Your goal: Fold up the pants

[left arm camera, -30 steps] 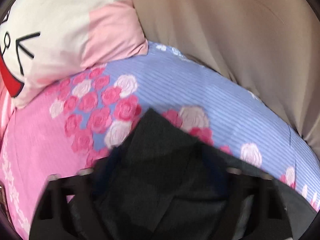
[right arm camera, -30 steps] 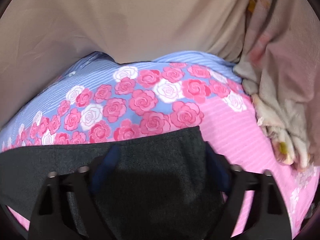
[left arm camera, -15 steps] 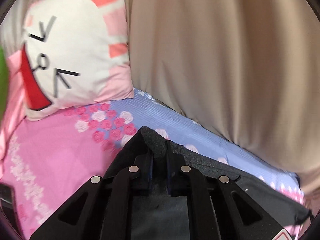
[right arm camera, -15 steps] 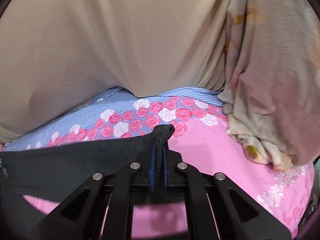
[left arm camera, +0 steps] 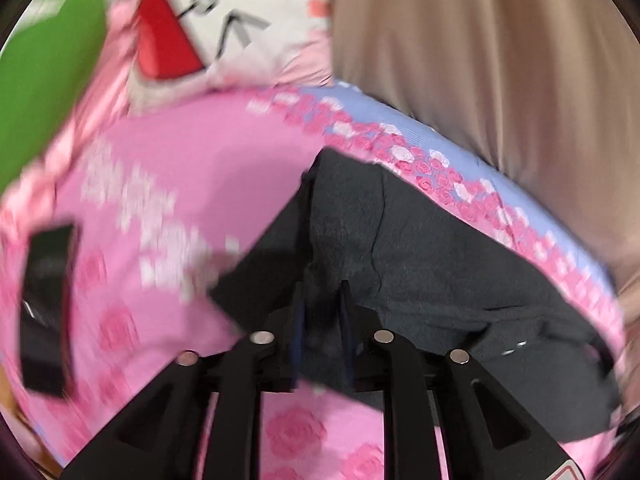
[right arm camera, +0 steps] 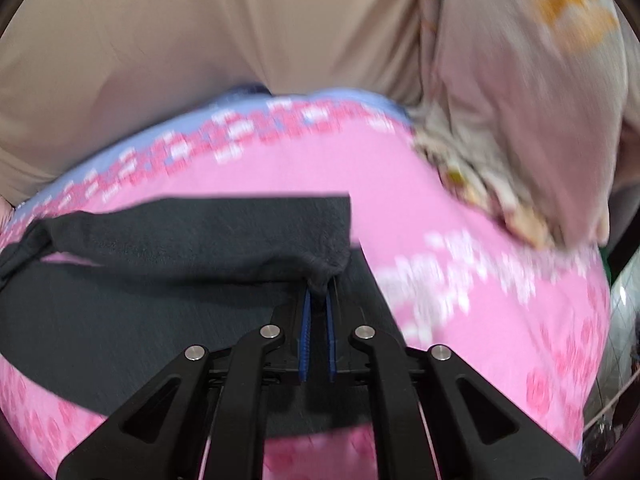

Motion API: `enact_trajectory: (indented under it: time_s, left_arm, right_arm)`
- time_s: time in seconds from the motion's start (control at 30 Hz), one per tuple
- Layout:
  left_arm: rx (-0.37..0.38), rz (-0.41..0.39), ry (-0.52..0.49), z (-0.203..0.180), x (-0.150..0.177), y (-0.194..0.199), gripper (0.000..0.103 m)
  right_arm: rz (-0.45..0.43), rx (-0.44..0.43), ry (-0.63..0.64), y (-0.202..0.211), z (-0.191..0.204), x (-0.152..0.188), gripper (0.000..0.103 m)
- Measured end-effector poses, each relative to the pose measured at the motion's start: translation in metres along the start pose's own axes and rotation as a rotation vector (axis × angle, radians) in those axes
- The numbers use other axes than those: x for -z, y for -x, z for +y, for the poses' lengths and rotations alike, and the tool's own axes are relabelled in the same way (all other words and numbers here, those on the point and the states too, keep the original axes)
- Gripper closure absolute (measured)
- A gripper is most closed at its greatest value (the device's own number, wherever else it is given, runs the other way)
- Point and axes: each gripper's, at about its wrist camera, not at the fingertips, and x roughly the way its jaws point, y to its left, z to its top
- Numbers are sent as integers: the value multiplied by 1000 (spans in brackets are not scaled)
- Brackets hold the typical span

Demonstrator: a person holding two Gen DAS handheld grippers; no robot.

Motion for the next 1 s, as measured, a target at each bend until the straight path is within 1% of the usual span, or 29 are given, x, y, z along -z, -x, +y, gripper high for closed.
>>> enact_trajectory:
  time_s: [0.03,0.07,0.1,0.13,0.17,0.2,0.27,0.3,0.33,0.37,0.43,0.47,0.5,0.53,0.57,0.6,0.63,0.67,0.77,0.8,0.83,0.87,0.9,0.97,1.0]
  left_arm:
    - [41,-3,48,6,3,4,68]
    - [88,-8,97,10,7,10,51]
    - [123,-16,139,14,10,15,47]
    - [152,-24,179,15,12,19,44]
    - [171,-18,201,13,14,21,43]
    - [191,-7,211,11,15,21,42]
    - [250,31,246,5,14,14,41]
    - [280,60,271,-1,11,6,40]
    - [290,76,286,-4,9,2,40]
    - [318,108,317,-8,6,-9,40]
    - [325,142,351,-12,3,-22,40]
    - [338,153,366,-14,1,-28,43]
    - [349,164,379,-13,-1,-33,59]
    - [364,178,390,-14,-3,-38,72]
    - [373,191,384,-16,-5,-42,98]
    - [374,202,373,-18,-9,-46,103]
    - [373,203,368,-19,-11,-47,103]
    - [364,200,367,-19,-14,-47,103]
    - [350,173,348,-20,-23,-40,103]
    - [344,162,341,-19,-27,-37,103]
    - [336,141,330,-19,-33,-32,103]
    - [326,126,319,-19,-39,-28,103]
    - [320,115,308,-18,-45,-24,103]
    - [284,90,286,-16,-57,-11,103]
    - [277,87,278,-16,-62,-4,103]
  right_arm:
    - [-4,5,-14,4,-2,4,93]
    - [-8,8,-28,9,-3,7,92]
    - [-22,-1,-51,17,-4,11,90]
    - [-34,-16,-73,24,-5,14,89]
    - [-40,-29,-89,29,-6,17,77]
    - [-51,-47,-112,36,-6,20,59]
    - [-63,-85,-138,45,-3,24,45]
    - [-62,-125,-151,49,1,26,44]
    - [-56,-171,-171,52,4,28,44]
    - [-51,-200,-185,55,7,29,43]
    - [-30,-267,-214,56,14,30,43]
    - [-15,-308,-233,56,16,31,43]
    - [-1,-351,-255,55,18,31,42]
    - [23,-406,-284,51,19,31,41]
    - [38,-433,-302,48,21,31,36]
    - [58,-463,-327,42,23,28,31]
    - [71,-475,-343,36,24,26,28]
    - [82,-459,-365,26,24,22,24]
    - [100,-412,-429,0,17,10,24]
    - [104,-388,-460,-12,13,5,26]
    - [105,-354,-473,-23,10,-1,35]
    - [105,-327,-473,-29,8,-6,65]
    - [102,-300,-471,-33,8,-13,99]
    - [41,-326,-475,-20,5,-26,101]
    - [-19,-328,-440,0,9,-35,101]
